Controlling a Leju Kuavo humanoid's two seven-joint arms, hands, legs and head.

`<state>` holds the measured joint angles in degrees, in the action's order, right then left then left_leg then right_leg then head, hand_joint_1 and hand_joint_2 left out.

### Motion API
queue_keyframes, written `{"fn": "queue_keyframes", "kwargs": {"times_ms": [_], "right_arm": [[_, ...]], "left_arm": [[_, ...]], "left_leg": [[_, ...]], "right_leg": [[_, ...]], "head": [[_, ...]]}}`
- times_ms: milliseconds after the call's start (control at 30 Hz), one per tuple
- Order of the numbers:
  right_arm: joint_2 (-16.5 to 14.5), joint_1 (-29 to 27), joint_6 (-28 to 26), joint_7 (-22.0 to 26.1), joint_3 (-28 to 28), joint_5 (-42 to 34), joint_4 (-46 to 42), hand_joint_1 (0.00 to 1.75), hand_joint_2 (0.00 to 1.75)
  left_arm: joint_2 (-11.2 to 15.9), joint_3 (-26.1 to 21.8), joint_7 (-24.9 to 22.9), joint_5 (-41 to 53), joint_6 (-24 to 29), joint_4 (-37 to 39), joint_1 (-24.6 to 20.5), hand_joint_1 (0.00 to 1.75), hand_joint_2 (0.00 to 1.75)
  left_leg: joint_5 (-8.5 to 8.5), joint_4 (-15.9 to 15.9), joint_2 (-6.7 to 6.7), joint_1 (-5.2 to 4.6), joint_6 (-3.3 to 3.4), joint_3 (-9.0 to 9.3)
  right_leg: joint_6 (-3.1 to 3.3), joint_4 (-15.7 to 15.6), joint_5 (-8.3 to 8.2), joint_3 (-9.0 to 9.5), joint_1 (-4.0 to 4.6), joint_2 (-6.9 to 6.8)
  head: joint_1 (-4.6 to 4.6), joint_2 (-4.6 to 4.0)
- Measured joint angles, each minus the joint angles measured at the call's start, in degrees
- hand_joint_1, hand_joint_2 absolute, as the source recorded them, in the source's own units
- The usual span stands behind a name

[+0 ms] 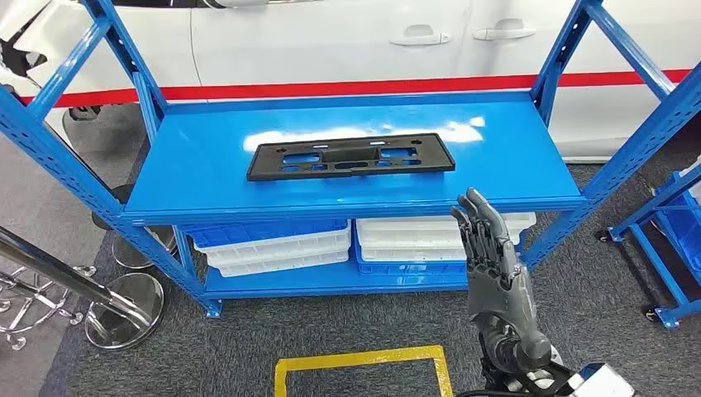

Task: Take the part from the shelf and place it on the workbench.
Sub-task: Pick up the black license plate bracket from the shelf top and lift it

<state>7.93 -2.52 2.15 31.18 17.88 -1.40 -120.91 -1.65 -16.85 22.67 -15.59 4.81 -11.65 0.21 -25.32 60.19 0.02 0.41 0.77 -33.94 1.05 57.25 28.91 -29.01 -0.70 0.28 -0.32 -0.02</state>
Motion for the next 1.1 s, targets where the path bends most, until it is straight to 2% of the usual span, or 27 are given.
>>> {"fn": "queue_keyframes", "kwargs": {"times_ms": [67, 133, 200, 233, 267, 333, 367, 400, 433, 467, 500, 533, 567, 633, 700, 733, 800, 867, 900, 933, 967, 1033, 1067, 1100], "right_arm": [[0.0, 0.1, -0.1, -0.1, 0.1, 0.0, 0.0, 0.0, 0.0], [0.0, 0.3, -0.4, -0.2, 0.4, -0.1, 0.1, 0.0, 0.0], [0.1, 0.4, -0.7, -0.3, 0.7, -0.2, 0.1, 0.0, 0.0], [0.1, 0.5, -0.8, -0.2, 0.7, -0.3, 0.1, 0.0, 0.0], [0.2, 0.6, -1.0, -0.2, 0.8, -0.3, 0.1, 0.0, 0.0], [0.4, 0.7, -1.1, -0.2, 0.8, -0.3, 0.2, 0.0, 0.0], [0.5, 0.6, -1.1, -0.2, 0.9, -0.3, 0.2, 0.0, 0.0], [0.5, 0.6, -1.1, -0.2, 0.9, -0.3, 0.3, 0.0, 0.0], [0.6, 0.6, -1.1, -0.2, 0.9, -0.3, 0.3, 0.0, 0.0], [0.6, 0.6, -1.1, -0.2, 0.9, -0.3, 0.3, 0.0, 0.0], [0.6, 0.7, -1.1, -0.2, 1.0, -0.3, 0.3, 0.0, 0.0], [0.6, 0.7, -1.1, -0.2, 1.0, -0.3, 0.4, 0.0, 0.0], [0.6, 0.7, -1.1, -0.2, 1.0, -0.3, 0.4, 0.0, 0.0], [0.7, 0.7, -1.1, -0.2, 1.1, -0.3, 0.4, 0.0, 0.0], [0.7, 0.7, -1.1, -0.2, 1.1, -0.3, 0.4, 0.0, 0.0], [0.7, 0.7, -1.1, -0.2, 1.1, -0.4, 0.4, 0.0, 0.0], [0.7, 0.7, -1.1, -0.2, 1.1, -0.5, 0.4, 0.0, 0.0], [0.8, 0.4, -1.1, -0.1, 1.1, -0.8, 0.4, 0.0, 0.0], [0.8, 0.3, -1.0, 0.0, 1.1, -0.9, 0.4, 0.0, 0.0], [0.8, 0.1, -1.0, 0.1, 1.1, -1.0, 0.4, 0.0, 0.0], [0.9, 0.0, -1.0, 0.1, 1.1, -1.1, 0.4, 0.0, 0.0], [0.9, -0.1, -1.0, 0.2, 1.1, -1.2, 0.4, 0.0, 0.0], [0.9, -0.1, -1.0, 0.2, 1.1, -1.2, 0.4, 0.0, 0.0], [0.9, -0.1, -1.0, 0.3, 1.1, -1.2, 0.4, 0.0, 0.0]], "left_arm": [[0.0, 0.0, -0.1, 0.1, 0.1, 0.0, 0.0, 0.0, 0.0], [0.1, 0.0, -0.4, 0.2, 0.4, 0.0, -0.1, 0.0, 0.0], [0.0, -0.2, -0.5, 0.2, 0.5, 0.0, -0.2, 0.0, 0.0], [-0.1, -0.2, -0.5, 0.2, 0.4, 0.0, -0.1, 0.0, 0.0], [-0.1, -0.4, -0.5, 0.2, 0.4, 0.0, -0.2, 0.0, 0.0], [-0.3, -0.6, -0.5, 0.2, 0.4, 0.0, -0.2, 0.0, 0.0], [-0.3, -0.7, -0.5, 0.2, 0.3, 0.0, -0.2, 0.0, 0.0], [-0.3, -0.7, -0.5, 0.2, 0.3, 0.0, -0.2, 0.0, 0.0], [-0.3, -0.8, -0.5, 0.2, 0.3, 0.0, -0.2, 0.0, 0.0], [-0.4, -0.9, -0.5, 0.2, 0.3, 0.0, -0.2, 0.0, 0.0], [-0.5, -0.9, -0.5, 0.2, 0.3, 0.0, -0.2, 0.0, 0.0], [-0.5, -0.9, -0.5, 0.2, 0.3, 0.0, -0.2, 0.0, 0.0], [-0.6, -0.9, -0.5, 0.2, 0.3, 0.0, -0.2, 0.0, 0.0], [-0.6, -1.0, -0.5, 0.2, 0.3, 0.0, -0.2, 0.0, 0.0], [-0.6, -1.0, -0.5, 0.2, 0.3, 0.0, -0.3, 0.0, 0.0], [-0.6, -1.0, -0.5, 0.2, 0.3, 0.0, -0.3, 0.0, 0.0], [-0.6, -1.0, -0.5, 0.2, 0.1, 0.0, -0.3, 0.0, 0.0], [-0.7, -1.1, -0.5, 0.1, -0.1, 0.0, -0.2, 0.0, 0.0], [-0.7, -1.2, -0.4, 0.1, -0.1, 0.0, -0.1, 0.0, 0.0], [-0.7, -1.3, -0.3, 0.0, -0.2, 0.0, 0.0, 0.0, 0.0], [-0.7, -1.3, -0.3, 0.0, -0.2, 0.0, 0.0, 0.0, 0.0], [-0.7, -1.5, -0.2, 0.0, -0.2, 0.0, 0.0, 0.0, 0.0], [-0.7, -1.5, -0.1, 0.0, -0.3, 0.0, -0.1, 0.0, 0.0], [-0.7, -1.6, -0.1, 0.0, -0.3, 0.0, -0.1, 0.0, 0.0]], "left_leg": [[0.03, -1.3, -0.03, -0.25, 0.32, 0.55], [0.0, -2.8, -0.09, -0.59, 0.84, 1.15], [0.21, -3.9, -0.07, -0.25, 1.34, 1.67], [0.34, -4.4, 0.0, -0.02, 1.62, 2.01], [0.42, -4.8, 0.08, 0.2, 1.85, 2.3], [0.24, -4.9, 0.17, 0.18, 2.15, 2.48], [0.12, -4.9, 0.16, 0.16, 2.18, 2.55], [-0.03, -4.8, 0.14, 0.16, 2.17, 2.68], [-0.22, -4.8, 0.11, 0.17, 2.1, 2.89], [-0.47, -4.7, 0.07, 0.18, 1.98, 3.17], [-0.76, -4.6, 0.03, 0.19, 1.81, 3.46], [-1.09, -4.4, -0.02, 0.07, 1.56, 3.68], [-1.35, -4.2, -0.06, -0.03, 1.29, 3.77], [-1.66, -4.0, -0.1, -0.21, 0.66, 3.76], [-2.04, -3.8, -0.08, -0.09, 0.05, 3.73], [-2.79, -2.8, -0.07, -0.01, -0.22, 3.36], [-5.91, 2.6, -0.07, 0.22, -0.69, 0.89], [-9.13, 10.4, -0.06, 0.34, -1.08, -3.02], [-9.44, 12.7, -0.06, 0.38, -1.21, -4.32], [-8.58, 12.8, -0.06, 0.41, -1.27, -4.6], [-6.68, 10.6, -0.05, 0.46, -1.23, -3.73], [-2.57, 2.8, -0.07, 0.42, -0.97, -0.24], [-1.49, -0.4, -0.11, 0.33, -0.71, 1.24], [-1.13, -2.2, -0.15, 0.21, -0.44, 2.08]], "right_leg": [[-0.35, 0.0, 0.13, 0.01, 0.05, 0.05], [-1.02, -0.4, 0.18, 0.11, 0.01, 0.09], [-1.67, -0.6, 0.41, 0.33, 0.05, 0.01], [-1.96, 0.4, 1.09, -0.01, 0.09, -0.03], [-2.23, 2.7, 2.43, -1.11, 0.09, -0.07], [-2.69, 10.4, 5.82, -5.3, -0.12, -0.09], [-2.89, 13.9, 6.8, -7.44, -0.21, -0.09], [-3.04, 15.6, 6.62, -8.78, -0.29, -0.1], [-3.11, 15.0, 5.18, -8.96, -0.37, -0.11], [-3.11, 12.3, 2.86, -8.04, -0.46, -0.14], [-2.99, 8.2, 0.32, -6.39, -0.53, -0.2], [-2.79, 4.3, -1.48, -4.74, -0.46, -0.24], [-2.54, 1.5, -2.5, -3.59, -0.36, -0.26], [-1.96, 0.0, -2.53, -3.02, -0.03, -0.18], [-1.26, -0.2, -2.62, -2.98, -0.18, -0.09], [-0.88, -0.5, -2.7, -2.85, -0.3, -0.12], [-0.32, -0.7, -2.72, -2.66, -0.44, -0.27], [-0.04, -0.7, -2.57, -2.65, -0.36, -0.36], [0.0, -0.6, -2.45, -2.62, -0.34, -0.35], [-0.02, -0.5, -2.31, -2.53, -0.34, -0.31], [-0.11, -0.4, -2.12, -2.35, -0.36, -0.25], [-0.51, -0.2, -1.66, -1.9, -0.31, -0.15], [-0.79, -0.1, -1.47, -1.77, -0.23, -0.12], [-1.11, -0.2, -1.39, -1.71, -0.16, -0.09]], "head": [[-0.01, 0.0], [-0.02, 0.0], [-0.01, 0.0], [-0.01, 0.0], [0.0, 0.0], [0.0, 0.0], [0.01, 0.0], [0.01, 0.0], [0.01, 0.0], [0.01, 0.0], [0.01, 0.0], [0.01, 0.0], [0.0, 0.0], [-0.01, 0.0], [-0.01, 0.0], [-0.02, 0.0], [-0.02, 0.0], [-0.03, 0.0], [-0.03, 0.0], [-0.03, 0.0], [-0.03, 0.0], [-0.03, 0.0], [-0.02, 0.0], [-0.02, 0.0]]}}
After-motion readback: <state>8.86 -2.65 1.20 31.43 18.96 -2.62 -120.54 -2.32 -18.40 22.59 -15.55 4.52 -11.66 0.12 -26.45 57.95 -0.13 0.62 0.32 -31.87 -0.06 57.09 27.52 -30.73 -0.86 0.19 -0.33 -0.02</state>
